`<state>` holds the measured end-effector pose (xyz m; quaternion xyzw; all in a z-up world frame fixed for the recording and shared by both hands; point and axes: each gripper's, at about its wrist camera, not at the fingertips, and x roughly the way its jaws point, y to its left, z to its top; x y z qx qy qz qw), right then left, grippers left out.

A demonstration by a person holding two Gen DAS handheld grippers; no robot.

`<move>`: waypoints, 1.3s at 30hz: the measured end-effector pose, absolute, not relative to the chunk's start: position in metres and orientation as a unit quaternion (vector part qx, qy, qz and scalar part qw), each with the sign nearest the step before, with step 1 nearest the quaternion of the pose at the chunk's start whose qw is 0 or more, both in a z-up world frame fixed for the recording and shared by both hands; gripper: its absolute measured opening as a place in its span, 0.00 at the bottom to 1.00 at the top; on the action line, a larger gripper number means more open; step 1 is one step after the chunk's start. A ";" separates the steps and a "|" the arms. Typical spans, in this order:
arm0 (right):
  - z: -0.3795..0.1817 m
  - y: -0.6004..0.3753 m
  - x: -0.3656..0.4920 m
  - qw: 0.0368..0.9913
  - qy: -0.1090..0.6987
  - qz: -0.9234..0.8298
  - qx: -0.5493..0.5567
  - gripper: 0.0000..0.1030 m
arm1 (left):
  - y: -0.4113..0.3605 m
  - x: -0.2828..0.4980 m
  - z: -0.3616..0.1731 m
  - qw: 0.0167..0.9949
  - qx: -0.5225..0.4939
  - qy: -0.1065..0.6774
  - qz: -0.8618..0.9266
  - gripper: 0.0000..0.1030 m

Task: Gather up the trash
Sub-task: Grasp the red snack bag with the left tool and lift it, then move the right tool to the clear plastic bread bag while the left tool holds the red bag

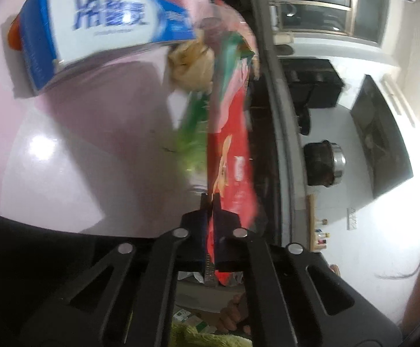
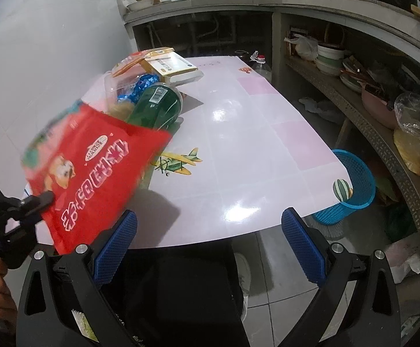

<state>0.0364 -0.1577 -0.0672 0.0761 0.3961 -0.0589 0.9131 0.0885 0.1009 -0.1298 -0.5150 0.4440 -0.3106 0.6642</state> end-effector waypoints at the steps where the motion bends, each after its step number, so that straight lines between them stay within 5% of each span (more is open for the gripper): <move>1: -0.067 -0.158 0.036 0.913 0.396 -0.061 0.076 0.94 | 0.100 0.086 -0.123 0.669 -0.510 0.436 -0.320 0.00; 14: -0.054 -0.203 0.035 0.921 0.360 -0.104 0.111 0.94 | 0.095 0.058 -0.029 0.755 -0.395 0.335 -0.402 0.00; 26: -0.059 -0.227 0.102 0.869 0.392 0.075 0.292 0.94 | 0.134 0.052 0.043 0.875 -0.219 0.289 -0.322 0.00; 39: -0.099 -0.168 0.181 0.785 0.483 0.176 0.347 0.94 | 0.144 0.063 0.045 0.896 -0.200 0.277 -0.282 0.00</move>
